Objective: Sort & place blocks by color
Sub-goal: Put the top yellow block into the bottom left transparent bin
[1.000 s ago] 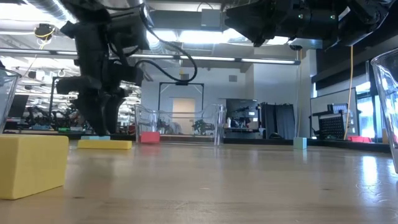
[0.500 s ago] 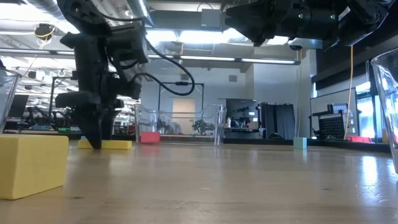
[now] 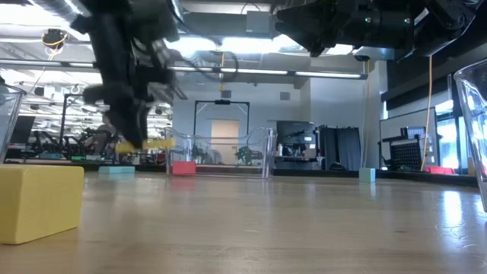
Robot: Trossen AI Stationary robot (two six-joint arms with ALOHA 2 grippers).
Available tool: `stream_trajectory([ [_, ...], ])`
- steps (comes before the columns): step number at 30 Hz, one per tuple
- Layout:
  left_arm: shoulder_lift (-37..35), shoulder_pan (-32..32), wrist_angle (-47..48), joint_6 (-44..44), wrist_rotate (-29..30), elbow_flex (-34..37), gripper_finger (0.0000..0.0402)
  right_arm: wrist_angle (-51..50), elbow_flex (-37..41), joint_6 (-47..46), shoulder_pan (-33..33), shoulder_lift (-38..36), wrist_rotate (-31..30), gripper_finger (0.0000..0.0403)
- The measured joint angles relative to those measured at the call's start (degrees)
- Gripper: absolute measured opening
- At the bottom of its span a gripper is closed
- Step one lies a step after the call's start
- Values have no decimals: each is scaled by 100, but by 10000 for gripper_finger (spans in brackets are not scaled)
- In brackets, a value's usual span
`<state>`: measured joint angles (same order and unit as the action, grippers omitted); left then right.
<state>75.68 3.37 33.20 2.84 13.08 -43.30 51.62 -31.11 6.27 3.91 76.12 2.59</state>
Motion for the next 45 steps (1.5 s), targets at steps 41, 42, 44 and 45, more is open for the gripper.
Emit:
stream_trajectory([
  [41,-2330,-1379,-6462,-755,1053,2298,109,-417,0,22,-10,-9,914,198],
  [42,-2330,-1379,-6462,-755,1027,2298,109,-385,0,23,-10,-9,911,198],
  [44,-2330,-1379,-6473,-757,1003,2298,109,-353,0,12,-12,-9,911,198],
  [45,-2330,-1379,-6483,-757,999,2298,109,-356,0,12,-12,-9,912,198],
])
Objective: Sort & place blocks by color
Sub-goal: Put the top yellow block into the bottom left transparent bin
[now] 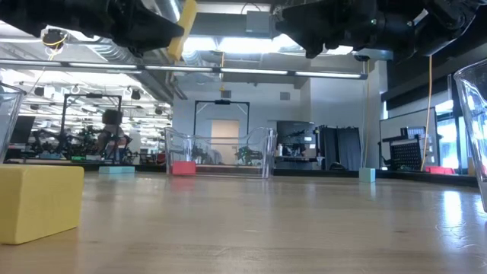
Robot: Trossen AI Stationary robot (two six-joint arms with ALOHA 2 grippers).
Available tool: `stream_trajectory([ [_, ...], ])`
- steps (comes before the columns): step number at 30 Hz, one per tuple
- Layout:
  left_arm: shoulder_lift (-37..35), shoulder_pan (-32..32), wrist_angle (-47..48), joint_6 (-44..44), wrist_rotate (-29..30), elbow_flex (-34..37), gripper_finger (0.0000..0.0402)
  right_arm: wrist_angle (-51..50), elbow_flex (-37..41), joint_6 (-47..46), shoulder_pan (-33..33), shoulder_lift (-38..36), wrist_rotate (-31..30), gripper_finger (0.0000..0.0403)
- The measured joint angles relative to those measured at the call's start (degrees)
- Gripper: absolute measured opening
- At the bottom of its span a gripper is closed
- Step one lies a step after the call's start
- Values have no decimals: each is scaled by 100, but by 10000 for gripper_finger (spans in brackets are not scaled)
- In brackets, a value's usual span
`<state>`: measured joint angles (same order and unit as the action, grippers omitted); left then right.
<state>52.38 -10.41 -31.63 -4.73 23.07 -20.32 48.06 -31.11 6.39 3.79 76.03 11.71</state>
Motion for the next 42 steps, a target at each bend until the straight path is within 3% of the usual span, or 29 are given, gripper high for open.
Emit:
stream_trajectory([
  [12,0,48,-145,-251,29,-4,109,-85,0,283,1,0,-5,198],
  [16,-2,36,231,-218,-494,-127,109,-83,0,294,0,0,-5,198],
  [19,-2,-295,1426,13,-1102,-688,109,-81,0,305,2,0,-5,198],
  [23,254,-1284,4372,601,-1067,-1914,109,-83,0,299,15,0,-9,198],
  [29,1485,-3188,7501,2828,-425,-3866,109,-81,0,293,15,0,-9,198],
  [33,2476,-4126,9563,4592,-324,-5001,109,-79,0,284,15,0,-12,198],
  [37,3253,-4684,10422,5692,-852,-5465,109,-77,0,280,15,0,-12,198],
  [42,3920,-4904,10447,5966,-1758,-5363,109,-3,0,286,15,0,-14,198],
])
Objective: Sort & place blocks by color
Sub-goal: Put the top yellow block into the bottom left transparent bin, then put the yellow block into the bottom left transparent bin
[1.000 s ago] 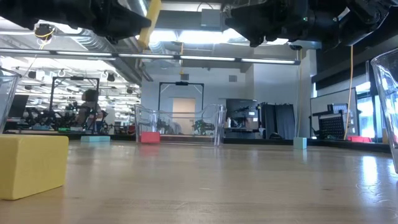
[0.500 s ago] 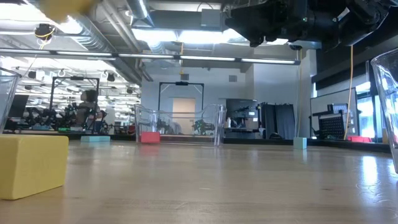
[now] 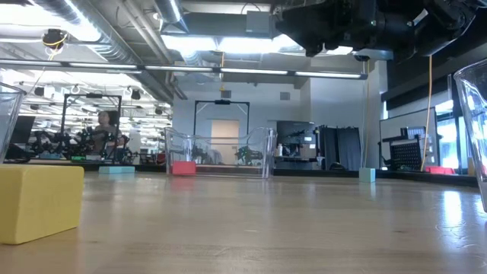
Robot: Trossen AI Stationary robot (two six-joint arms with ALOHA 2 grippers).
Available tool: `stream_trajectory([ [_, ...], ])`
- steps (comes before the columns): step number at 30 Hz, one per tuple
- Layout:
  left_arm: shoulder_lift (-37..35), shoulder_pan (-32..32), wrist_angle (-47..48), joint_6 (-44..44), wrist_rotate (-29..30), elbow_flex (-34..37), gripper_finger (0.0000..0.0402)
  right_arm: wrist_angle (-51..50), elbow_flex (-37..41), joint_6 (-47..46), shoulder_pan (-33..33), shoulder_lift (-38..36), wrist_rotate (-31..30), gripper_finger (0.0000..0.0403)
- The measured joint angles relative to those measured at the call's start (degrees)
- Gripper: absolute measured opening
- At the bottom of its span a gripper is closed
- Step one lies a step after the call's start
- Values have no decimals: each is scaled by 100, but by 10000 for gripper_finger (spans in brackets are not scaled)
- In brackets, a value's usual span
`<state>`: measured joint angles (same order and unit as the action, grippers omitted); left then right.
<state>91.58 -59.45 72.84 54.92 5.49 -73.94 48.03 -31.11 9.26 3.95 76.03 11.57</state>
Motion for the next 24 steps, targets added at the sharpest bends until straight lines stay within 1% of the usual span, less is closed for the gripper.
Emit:
stream_trajectory([
  [2,208,3,13,-116,-180,78,109,58,0,7,0,0,-2,198],
  [6,445,29,-76,-477,-134,208,109,197,0,32,0,0,-95,198],
  [8,496,102,-157,-580,-303,296,109,194,0,36,1,0,-188,198],
  [10,499,164,-188,-507,-470,416,109,193,0,38,2,0,-210,198],
  [13,499,248,-125,-257,-562,530,110,177,0,33,2,0,-210,198],
  [15,499,289,-85,-160,-606,539,137,177,0,33,0,0,-208,198],
  [17,499,379,7,-17,-735,539,176,163,0,31,2,0,-206,198],
  [20,499,609,96,49,-1118,539,228,158,0,28,2,0,-205,198],
  [22,442,766,110,7,-1351,539,254,155,0,28,0,0,-205,198],
  [24,349,896,225,-108,-1520,429,270,149,0,27,0,0,-204,198],
])
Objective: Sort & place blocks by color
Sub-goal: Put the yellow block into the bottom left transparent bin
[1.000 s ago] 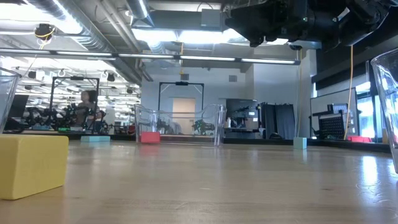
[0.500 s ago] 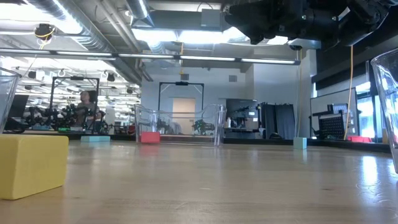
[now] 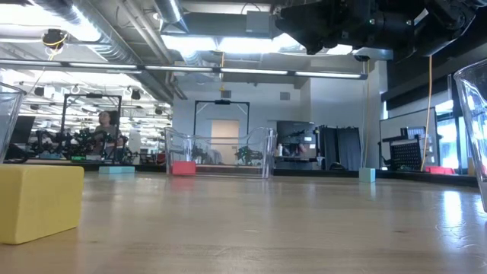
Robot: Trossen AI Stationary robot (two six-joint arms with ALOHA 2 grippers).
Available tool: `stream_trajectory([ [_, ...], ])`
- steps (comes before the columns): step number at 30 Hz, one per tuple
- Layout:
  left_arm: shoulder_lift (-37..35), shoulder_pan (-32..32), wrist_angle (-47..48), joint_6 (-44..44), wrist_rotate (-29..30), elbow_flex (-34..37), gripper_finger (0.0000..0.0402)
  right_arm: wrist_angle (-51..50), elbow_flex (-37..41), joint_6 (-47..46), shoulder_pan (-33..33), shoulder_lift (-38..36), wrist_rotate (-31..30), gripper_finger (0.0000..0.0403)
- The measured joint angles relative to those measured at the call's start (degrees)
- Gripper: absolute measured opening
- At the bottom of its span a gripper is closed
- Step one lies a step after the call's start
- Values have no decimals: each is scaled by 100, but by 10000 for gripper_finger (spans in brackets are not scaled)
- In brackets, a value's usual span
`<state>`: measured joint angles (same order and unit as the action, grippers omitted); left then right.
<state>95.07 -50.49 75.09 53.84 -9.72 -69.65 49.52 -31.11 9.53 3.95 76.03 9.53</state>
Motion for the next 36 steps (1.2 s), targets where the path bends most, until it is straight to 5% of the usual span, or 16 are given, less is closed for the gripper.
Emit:
stream_trajectory([
  [3,-276,171,388,-39,341,-453,280,-2,0,-1,0,0,1,198],
  [11,-812,603,472,-132,2770,-1994,283,-15,0,-35,0,0,6,198],
  [20,565,1723,-937,-2934,1615,-2019,279,-12,0,-42,-21,0,15,198],
  [27,1540,1824,-1349,-3138,1402,-2019,279,-11,0,-47,-94,0,18,198],
  [36,1888,1597,-2162,-3191,1381,-2021,279,-9,0,-41,-92,0,12,198],
])
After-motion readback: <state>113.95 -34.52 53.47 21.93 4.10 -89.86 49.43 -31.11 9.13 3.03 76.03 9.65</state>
